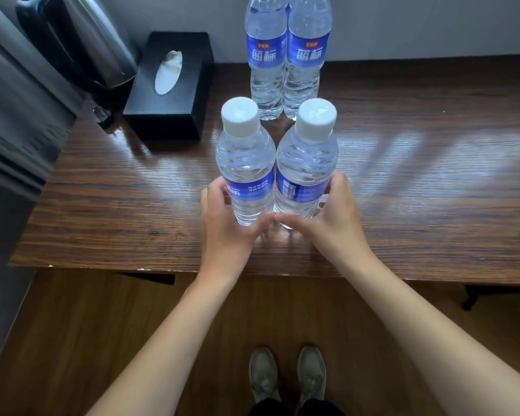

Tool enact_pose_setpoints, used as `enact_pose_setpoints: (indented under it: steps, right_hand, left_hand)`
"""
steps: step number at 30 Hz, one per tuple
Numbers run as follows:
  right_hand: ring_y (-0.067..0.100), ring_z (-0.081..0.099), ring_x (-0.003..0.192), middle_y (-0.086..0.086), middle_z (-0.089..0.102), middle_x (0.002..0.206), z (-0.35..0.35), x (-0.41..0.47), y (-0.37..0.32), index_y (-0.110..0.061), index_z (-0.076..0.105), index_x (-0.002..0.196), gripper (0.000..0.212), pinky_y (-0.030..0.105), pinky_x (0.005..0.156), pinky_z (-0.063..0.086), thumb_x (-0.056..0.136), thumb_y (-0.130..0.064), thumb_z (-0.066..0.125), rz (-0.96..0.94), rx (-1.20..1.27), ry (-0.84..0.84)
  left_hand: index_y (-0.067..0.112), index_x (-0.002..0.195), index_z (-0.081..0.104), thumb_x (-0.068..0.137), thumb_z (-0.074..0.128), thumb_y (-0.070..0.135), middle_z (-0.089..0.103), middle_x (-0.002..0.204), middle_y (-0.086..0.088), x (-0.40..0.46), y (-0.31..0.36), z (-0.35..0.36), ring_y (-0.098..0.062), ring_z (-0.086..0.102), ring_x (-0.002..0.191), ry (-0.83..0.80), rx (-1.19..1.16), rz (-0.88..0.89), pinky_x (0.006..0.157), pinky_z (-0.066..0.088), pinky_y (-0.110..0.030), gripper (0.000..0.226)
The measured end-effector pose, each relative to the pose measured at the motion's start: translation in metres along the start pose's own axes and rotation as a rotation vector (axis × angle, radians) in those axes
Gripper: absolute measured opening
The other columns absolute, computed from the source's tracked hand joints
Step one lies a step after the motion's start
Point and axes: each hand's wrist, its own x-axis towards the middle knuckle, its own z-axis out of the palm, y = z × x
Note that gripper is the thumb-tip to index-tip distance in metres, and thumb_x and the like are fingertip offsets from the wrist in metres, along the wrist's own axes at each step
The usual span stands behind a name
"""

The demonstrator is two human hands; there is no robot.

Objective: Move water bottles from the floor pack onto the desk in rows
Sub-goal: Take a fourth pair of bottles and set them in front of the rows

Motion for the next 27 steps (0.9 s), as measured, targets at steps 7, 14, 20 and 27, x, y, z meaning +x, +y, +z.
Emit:
enact_pose_setpoints:
  steps: [7, 14, 20, 27]
  right_hand:
    - [0.005, 0.049, 0.119, -0.012, 0.048, 0.121, -0.006, -0.004, 0.007, -0.023, 0.048, 0.127, 0.074, 0.032, 0.101, 0.047, 0.064, -0.041, 0.083, -0.060, 0.100, -0.110]
    - [0.004, 0.057, 0.113, -0.011, 0.061, 0.120, -0.008, -0.009, 0.007, -0.024, 0.055, 0.121, 0.058, 0.033, 0.097, 0.051, 0.070, -0.025, 0.083, -0.019, 0.160, -0.081]
    - [0.006, 0.052, 0.095, -0.009, 0.055, 0.106, -0.001, -0.008, 0.003, -0.026, 0.045, 0.105, 0.067, 0.020, 0.076, 0.044, 0.057, -0.043, 0.088, 0.019, 0.017, 0.043]
    - [0.009, 0.043, 0.103, -0.015, 0.037, 0.100, 0.001, -0.002, 0.004, -0.020, 0.047, 0.111, 0.079, 0.025, 0.084, 0.041, 0.051, -0.055, 0.086, 0.030, -0.062, 0.012]
  left_hand:
    - [0.028, 0.127, 0.051, 0.076, 0.083, 0.030, 0.052, 0.128, 0.019, -0.006, 0.003, -0.009, -0.016, 0.054, 0.126, -0.171, -0.162, 0.031, 0.092, 0.052, -0.019, 0.060]
    - [0.012, 0.130, 0.053, 0.080, 0.074, -0.005, 0.066, 0.123, 0.005, -0.009, 0.004, -0.007, -0.006, 0.062, 0.116, -0.104, -0.232, 0.021, 0.098, 0.049, -0.019, 0.057]
    - [0.015, 0.127, 0.053, 0.077, 0.080, 0.002, 0.066, 0.121, 0.006, -0.009, 0.000, -0.004, -0.008, 0.063, 0.114, -0.066, -0.190, -0.005, 0.103, 0.051, -0.038, 0.058]
    - [0.018, 0.122, 0.052, 0.070, 0.088, 0.020, 0.066, 0.118, 0.007, -0.007, -0.001, -0.001, -0.009, 0.063, 0.112, -0.007, -0.142, -0.014, 0.097, 0.053, -0.039, 0.063]
